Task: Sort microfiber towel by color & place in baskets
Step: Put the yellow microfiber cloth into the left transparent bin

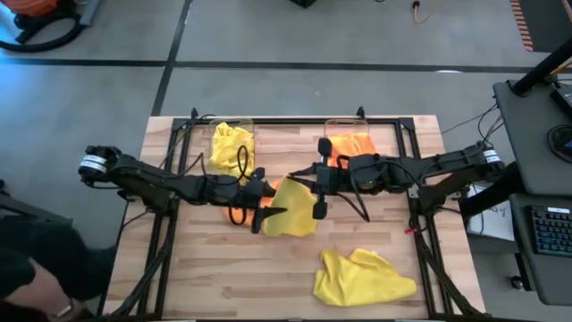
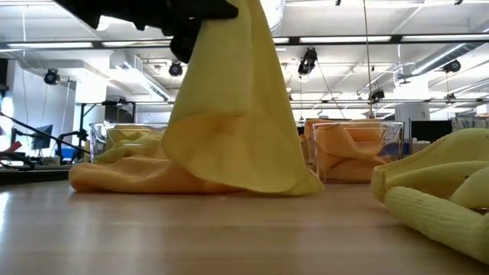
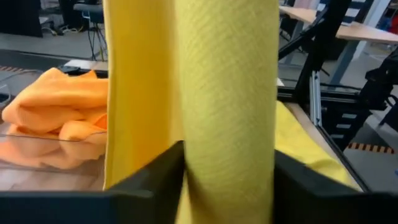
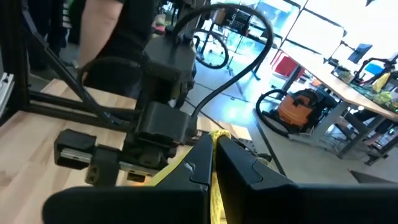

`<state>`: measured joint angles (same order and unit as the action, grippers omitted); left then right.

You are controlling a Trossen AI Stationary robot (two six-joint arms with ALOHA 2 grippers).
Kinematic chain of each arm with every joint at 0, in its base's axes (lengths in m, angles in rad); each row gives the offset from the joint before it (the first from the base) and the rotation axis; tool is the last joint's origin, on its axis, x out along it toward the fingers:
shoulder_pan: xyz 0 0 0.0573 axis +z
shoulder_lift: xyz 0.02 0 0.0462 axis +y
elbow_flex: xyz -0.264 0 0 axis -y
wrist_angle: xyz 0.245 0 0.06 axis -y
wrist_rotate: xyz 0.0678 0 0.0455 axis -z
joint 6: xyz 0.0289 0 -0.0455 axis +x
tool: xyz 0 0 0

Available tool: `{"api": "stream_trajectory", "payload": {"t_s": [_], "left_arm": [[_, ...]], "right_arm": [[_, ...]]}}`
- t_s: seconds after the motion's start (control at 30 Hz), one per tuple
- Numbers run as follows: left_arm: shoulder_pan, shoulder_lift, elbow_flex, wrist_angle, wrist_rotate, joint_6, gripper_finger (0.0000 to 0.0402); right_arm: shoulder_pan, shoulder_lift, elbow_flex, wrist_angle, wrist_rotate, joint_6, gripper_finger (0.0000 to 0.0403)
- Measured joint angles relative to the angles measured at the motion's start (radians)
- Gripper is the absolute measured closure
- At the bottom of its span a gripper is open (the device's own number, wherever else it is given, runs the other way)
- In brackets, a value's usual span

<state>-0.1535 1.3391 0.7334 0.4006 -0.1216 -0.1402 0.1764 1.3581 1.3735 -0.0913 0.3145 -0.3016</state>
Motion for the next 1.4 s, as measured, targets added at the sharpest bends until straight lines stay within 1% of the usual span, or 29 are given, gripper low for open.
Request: {"api": "stream_trajectory", "payload": {"t_s": [0.13,0.17,0.2,0.3,0.4,0.47,0.63,0.7,0.87,0.93,1.0,1.1,1.17,1.4], "left_arm": [[0.0,-0.016,-0.003,-0.006,-0.001,0.008,0.035],[0.0,-0.023,-0.003,0.0,-0.001,0.008,0.0374],[0.0,-0.035,-0.002,0.003,0.0,0.008,0.0387],[0.0,-0.065,-0.002,0.004,0.001,0.017,0.0387],[-0.001,-0.093,0.0,0.001,0.035,0.026,0.0398],[-0.001,-0.113,0.007,0.008,0.059,0.037,0.0399],[-0.001,-0.169,0.017,0.018,0.078,0.042,0.0401],[-0.001,-0.197,0.02,0.018,0.079,0.026,0.0401],[-0.001,-0.257,0.019,0.019,0.077,-0.024,0.0401],[-0.001,-0.271,0.019,0.019,0.051,-0.036,0.0401],[-0.001,-0.278,0.019,0.012,-0.003,-0.044,0.0401],[-0.001,-0.274,0.018,-0.014,-0.072,-0.052,0.0401],[0.001,-0.263,0.018,-0.017,-0.097,-0.053,0.0401],[0.0,-0.203,0.016,-0.002,-0.105,-0.065,0.0401]], "right_arm": [[0.0,-0.016,0.0,-0.004,0.0,0.012,0.0394],[0.0,-0.021,0.0,-0.007,0.0,0.022,0.0393],[0.0,-0.025,0.0,-0.013,0.0,0.027,0.039],[0.0,-0.037,0.001,-0.032,0.0,0.031,0.037],[0.0,-0.038,0.001,-0.057,0.004,0.057,0.0331],[0.0,-0.038,0.001,-0.089,0.036,0.075,0.0298],[0.0,-0.045,0.001,-0.202,0.153,0.143,0.0217],[-0.001,-0.056,0.001,-0.262,0.185,0.182,0.019],[0.0,-0.099,0.002,-0.397,0.21,0.28,0.0138],[0.0,-0.108,0.002,-0.434,0.21,0.31,0.0124],[0.0,-0.112,0.0,-0.435,0.204,0.317,0.0113],[0.002,-0.101,-0.004,-0.409,0.127,0.308,0.0101],[0.002,-0.084,-0.008,-0.386,0.079,0.288,0.0097],[0.001,0.004,-0.019,-0.246,0.062,0.198,0.0096]]}}
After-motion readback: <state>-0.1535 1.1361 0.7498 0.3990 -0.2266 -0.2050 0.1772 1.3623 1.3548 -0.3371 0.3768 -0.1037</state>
